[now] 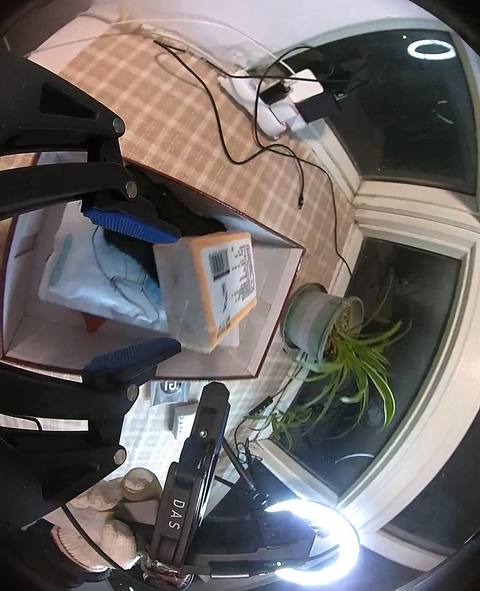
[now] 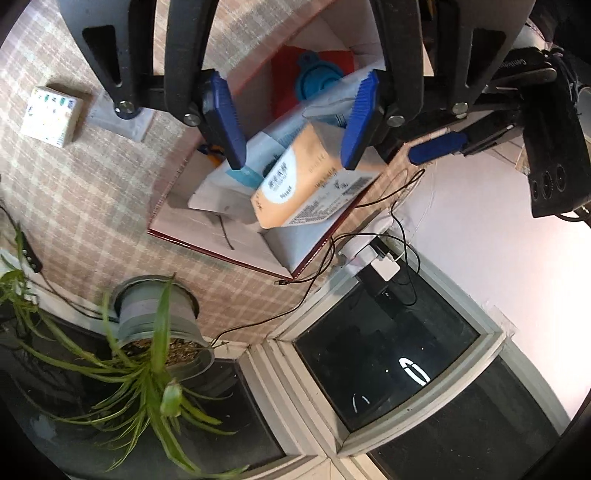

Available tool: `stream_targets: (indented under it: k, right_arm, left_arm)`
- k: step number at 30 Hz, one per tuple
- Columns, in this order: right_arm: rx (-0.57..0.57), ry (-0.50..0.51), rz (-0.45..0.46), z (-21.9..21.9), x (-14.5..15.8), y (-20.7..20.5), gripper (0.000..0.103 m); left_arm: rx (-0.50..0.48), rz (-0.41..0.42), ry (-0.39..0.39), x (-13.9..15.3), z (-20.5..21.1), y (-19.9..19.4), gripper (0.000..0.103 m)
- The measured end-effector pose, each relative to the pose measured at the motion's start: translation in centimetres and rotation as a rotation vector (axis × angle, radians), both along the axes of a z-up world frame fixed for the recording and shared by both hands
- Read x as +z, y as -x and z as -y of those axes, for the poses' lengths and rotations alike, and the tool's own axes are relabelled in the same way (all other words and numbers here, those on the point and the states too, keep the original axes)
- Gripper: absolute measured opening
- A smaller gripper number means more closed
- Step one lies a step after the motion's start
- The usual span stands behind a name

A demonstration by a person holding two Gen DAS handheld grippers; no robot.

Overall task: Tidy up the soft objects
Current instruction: 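Lower the orange parcel into the box and open both tools, then move both tools to the grey packet and the Vinda tissue pack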

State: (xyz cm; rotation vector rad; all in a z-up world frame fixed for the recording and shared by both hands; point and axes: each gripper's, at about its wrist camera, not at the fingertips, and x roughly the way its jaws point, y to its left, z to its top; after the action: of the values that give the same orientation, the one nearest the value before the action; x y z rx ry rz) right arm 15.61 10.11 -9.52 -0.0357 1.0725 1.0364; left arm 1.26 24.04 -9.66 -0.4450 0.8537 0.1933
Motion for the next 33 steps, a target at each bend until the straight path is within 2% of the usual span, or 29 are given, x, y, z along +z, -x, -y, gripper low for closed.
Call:
stream_targets:
  k: [7,17,25,33]
  right_arm:
    - [-0.02,-0.009,0.046,3.8,0.5,1.0,0.059]
    - [-0.156,-0.015,0.099,14.5,1.2,0.6,0.059]
    - [-0.221,0.083,0.149,20.6,0.1,0.0,0.059]
    - [-0.16,0.172,0.181,22.7,-1.3,-1.0,0.059]
  left_arm:
    - [-0.02,0.053,-0.073,2.1,2.9,1.4,0.055]
    - [-0.039,0.121,-0.027,2.8,7.7,3.6,0.055]
    - [-0.112,0.125,-0.002,1.2,14.6,3.6,0.055]
    - [-0.166,0.047,0.049,-2.6,20.2,1.9,0.055]
